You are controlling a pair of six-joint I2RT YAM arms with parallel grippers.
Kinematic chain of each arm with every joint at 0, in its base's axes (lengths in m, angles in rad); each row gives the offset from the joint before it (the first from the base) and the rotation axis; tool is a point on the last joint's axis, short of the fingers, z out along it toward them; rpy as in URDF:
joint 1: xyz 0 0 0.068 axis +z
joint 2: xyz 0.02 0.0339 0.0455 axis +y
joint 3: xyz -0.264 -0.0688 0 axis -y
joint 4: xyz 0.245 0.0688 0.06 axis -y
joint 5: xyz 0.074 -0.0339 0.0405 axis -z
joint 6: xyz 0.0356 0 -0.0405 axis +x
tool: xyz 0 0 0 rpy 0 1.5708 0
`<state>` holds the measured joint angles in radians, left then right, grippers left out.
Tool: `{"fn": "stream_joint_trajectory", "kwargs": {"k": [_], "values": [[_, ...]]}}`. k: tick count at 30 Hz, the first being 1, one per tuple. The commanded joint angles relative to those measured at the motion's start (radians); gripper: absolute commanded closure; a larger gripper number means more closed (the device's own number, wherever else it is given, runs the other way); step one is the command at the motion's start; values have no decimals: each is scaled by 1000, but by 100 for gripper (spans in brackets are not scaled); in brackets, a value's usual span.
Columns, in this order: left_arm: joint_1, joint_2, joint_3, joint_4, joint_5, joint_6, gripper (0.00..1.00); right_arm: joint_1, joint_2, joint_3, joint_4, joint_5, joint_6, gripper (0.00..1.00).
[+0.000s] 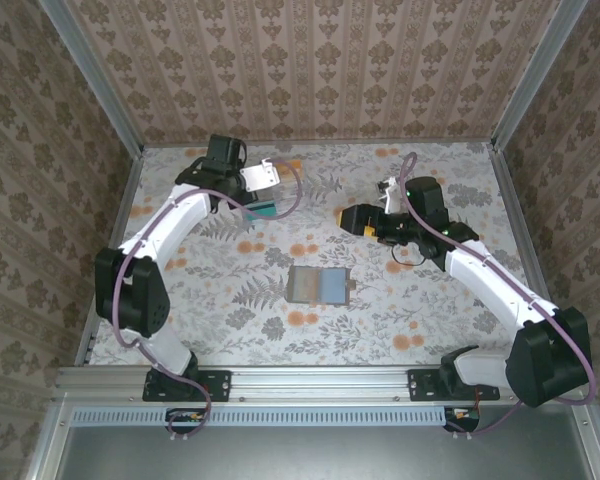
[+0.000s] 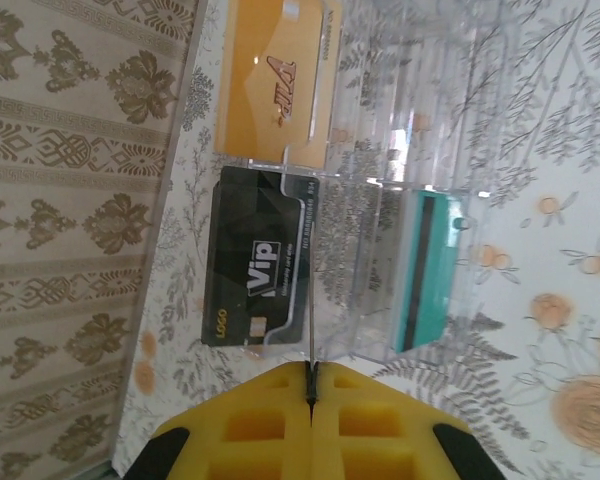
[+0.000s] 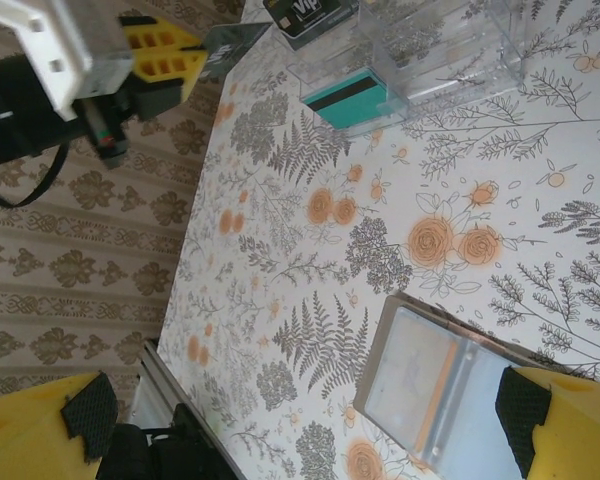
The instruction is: Take the credit cards out of the card holder
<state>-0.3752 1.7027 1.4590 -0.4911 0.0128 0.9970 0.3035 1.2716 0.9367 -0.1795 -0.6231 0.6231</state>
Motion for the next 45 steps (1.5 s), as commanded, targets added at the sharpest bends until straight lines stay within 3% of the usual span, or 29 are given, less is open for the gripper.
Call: {"fn": "stream_joint_trajectory", "kwargs": {"k": [1,16,30,32,39,45], "values": [[15,36,39,67,-16,94,100,-5,11,36,-43,14,-17,0],[36,235,196,75,11,113,100,-4,50,71,-67,26,-19,0],[51,288,205,44,16,88,100,-10,93,88,-54,16,-16,0],[53,291,210,50,10,79,95,-10,97,88,-51,15,-12,0],[61,310,221,57,9,69,93,-9,101,82,-39,14,-5,0],[70,317,246,25,50,61,97,-9,104,80,-40,12,-3,0]]}}
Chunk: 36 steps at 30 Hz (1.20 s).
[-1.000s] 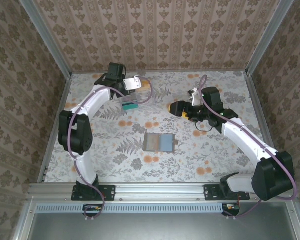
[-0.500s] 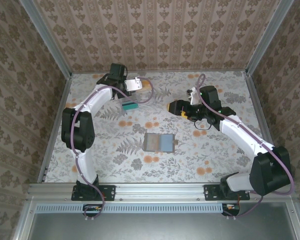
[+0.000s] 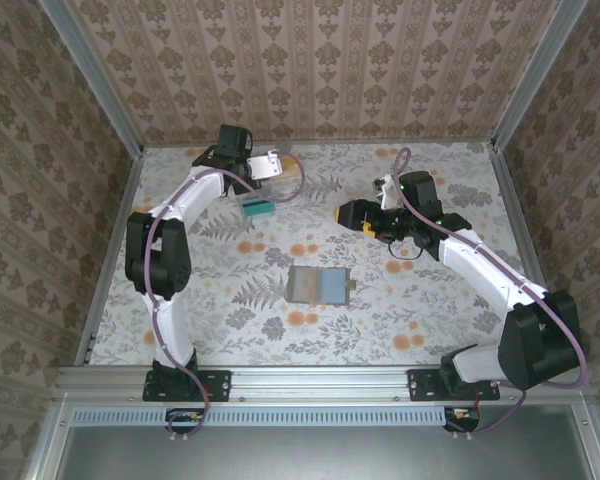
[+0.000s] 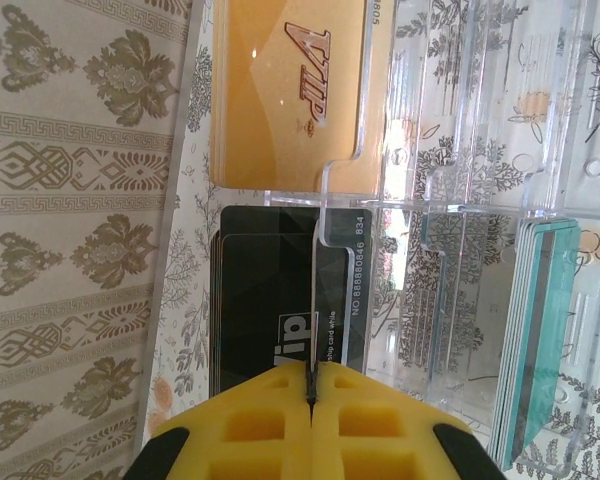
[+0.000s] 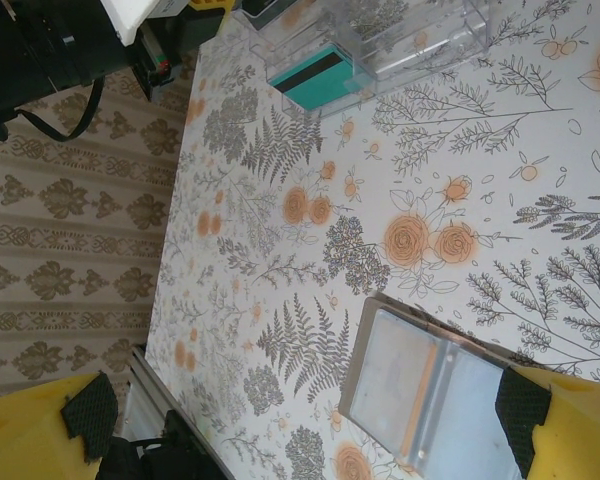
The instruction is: Take the credit cards out of the card holder
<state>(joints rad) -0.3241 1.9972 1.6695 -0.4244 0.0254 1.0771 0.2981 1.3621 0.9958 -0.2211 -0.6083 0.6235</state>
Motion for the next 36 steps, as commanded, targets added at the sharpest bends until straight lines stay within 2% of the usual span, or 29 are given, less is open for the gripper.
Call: {"fn": "stream_joint_trajectory", "kwargs": {"k": [1,9,18,20,31,36], "values": [[20,23,40,-52,46,-19,95,-4,15,20,2,-3,-3,0],[24,38,37,-35,19,-20,75,-6,20,20,12,-11,2,0],[25,53,40,19,-31,-26,74,-5,20,17,15,-13,7,0],[25,54,41,34,-43,-33,67,-5,21,15,18,-14,10,0],[28,70,59,93,-109,-53,66,-6,22,8,37,-26,25,0],[30,71,63,95,-101,-73,65,-6,22,6,42,-27,30,0]]}}
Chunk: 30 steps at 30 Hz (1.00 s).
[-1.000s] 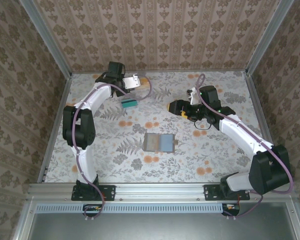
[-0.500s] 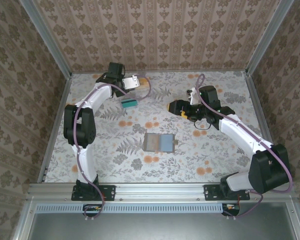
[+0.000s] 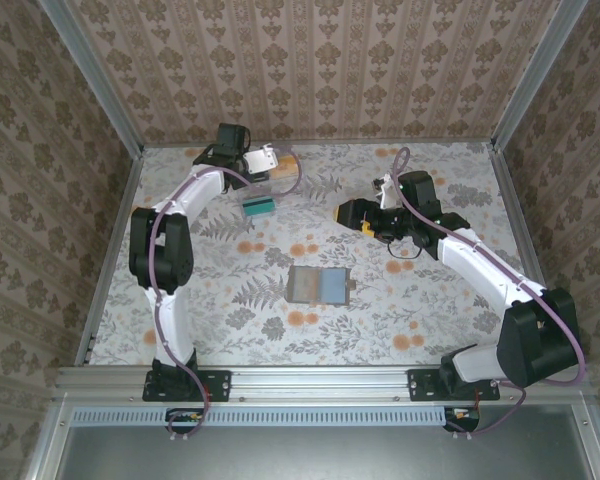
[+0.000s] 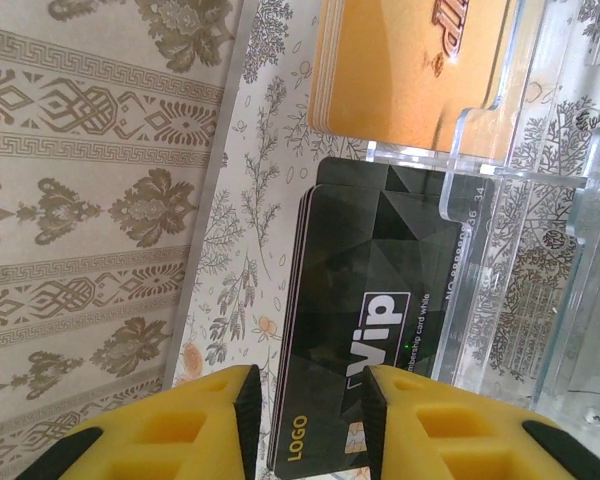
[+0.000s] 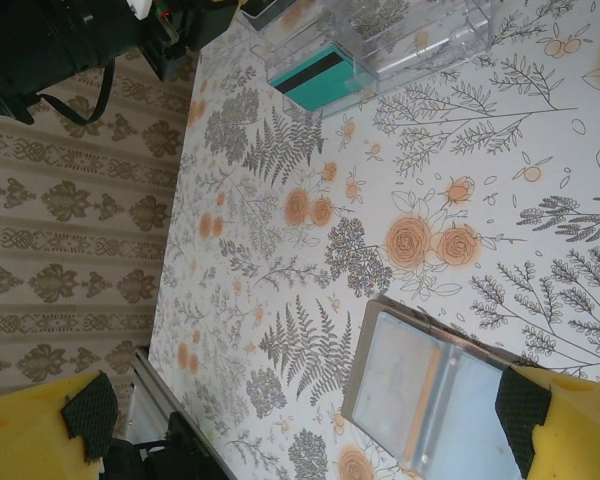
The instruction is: Take the credit cards out of the card holder
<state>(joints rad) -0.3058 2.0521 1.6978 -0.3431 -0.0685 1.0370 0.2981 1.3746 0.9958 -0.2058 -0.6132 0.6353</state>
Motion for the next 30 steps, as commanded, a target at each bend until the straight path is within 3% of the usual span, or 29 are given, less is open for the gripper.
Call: {"fn": "stream_joint_trajectory", "kwargs": {"k": [1,8,14,15,16,17,18,20,21,27,29,30], "values": [[11,16,34,14,-7,-32,64,-5,9,6,26,-22,18,0],[14,-30,36,42,17,-154,62,-4,8,3,23,-16,17,0],[17,-136,-6,130,6,-383,59,21,5,5,-22,56,-31,0],[16,-158,-25,154,2,-428,57,32,7,6,-35,77,-42,0],[16,-184,-43,175,-7,-474,43,43,9,6,-46,95,-53,0],[17,-204,-57,189,-15,-511,36,52,9,6,-51,108,-59,0],[18,-227,-72,197,-14,-546,34,65,9,5,-58,126,-66,0],[17,-276,-109,217,-15,-603,7,93,9,3,-69,162,-77,0],[18,-304,-132,232,-17,-635,0,110,9,3,-75,184,-83,0],[40,-443,-226,214,-40,-902,0,197,10,-9,-104,291,-104,1],[80,-477,-229,143,35,-1069,0,220,9,-17,-110,317,-103,5],[113,-499,-246,126,124,-1156,0,229,9,-23,-113,332,-102,6]]}}
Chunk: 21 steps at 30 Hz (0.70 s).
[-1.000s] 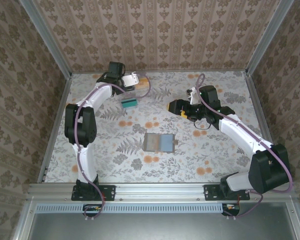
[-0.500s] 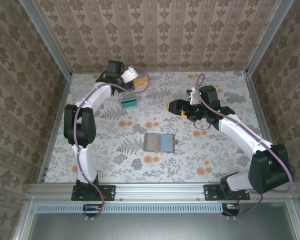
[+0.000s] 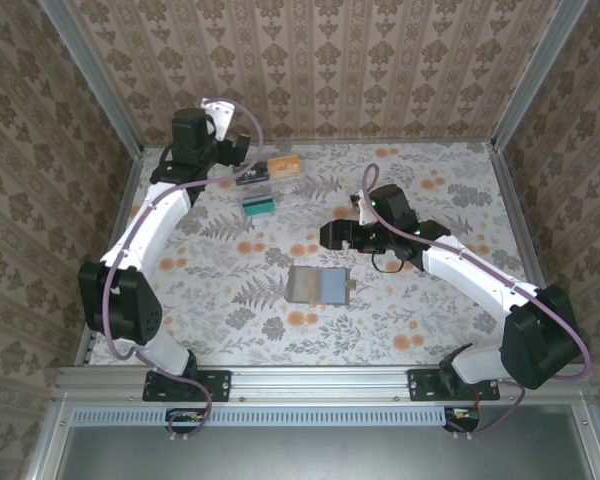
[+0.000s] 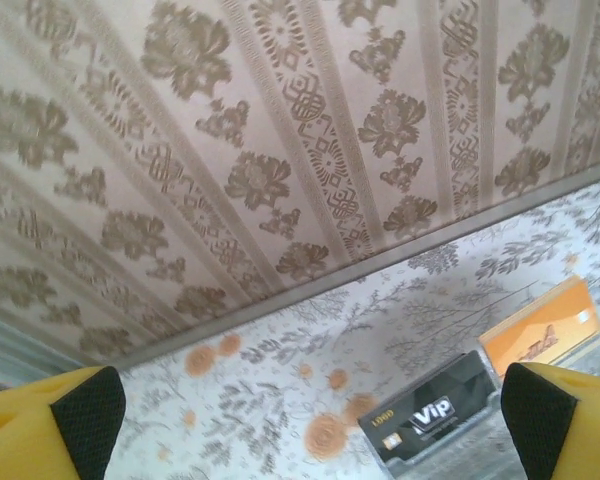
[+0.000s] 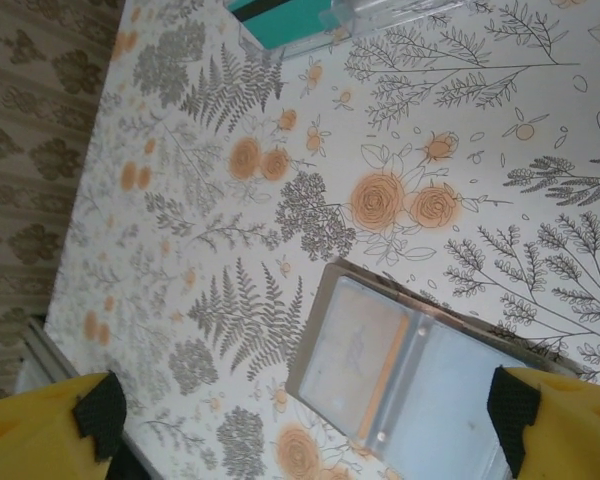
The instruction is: Take the credit cards out of the card holder
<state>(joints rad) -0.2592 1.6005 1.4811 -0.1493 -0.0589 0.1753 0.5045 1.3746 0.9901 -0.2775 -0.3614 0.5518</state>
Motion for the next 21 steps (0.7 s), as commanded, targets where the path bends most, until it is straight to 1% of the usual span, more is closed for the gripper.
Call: {"fn": "stream_joint_trajectory", "kwargs": {"k": [1,2,4,6,8,10,12,16,18,21], "values": [[103,-71,-70,-50,219,-372,0,32,9,-23,-45,95,-17,7],[126,-94,-114,-16,279,-421,0,41,9,-30,-45,107,-13,7],[150,-152,-211,45,316,-517,0,58,9,-46,-45,128,-7,7],[152,-202,-281,59,324,-540,0,74,9,-62,-45,144,1,7],[155,-237,-321,20,314,-577,0,89,9,-75,-43,160,10,7],[159,-255,-312,-101,310,-597,0,100,8,-89,-40,169,22,7],[162,-280,-326,-164,314,-606,0,110,1,-100,-36,181,32,7],[168,-355,-420,-150,379,-554,0,126,-11,-126,-28,213,55,7],[172,-388,-476,-136,363,-612,0,133,-12,-136,-27,224,62,7],[177,-414,-568,-72,441,-683,0,145,-11,-145,-32,241,66,7]]}}
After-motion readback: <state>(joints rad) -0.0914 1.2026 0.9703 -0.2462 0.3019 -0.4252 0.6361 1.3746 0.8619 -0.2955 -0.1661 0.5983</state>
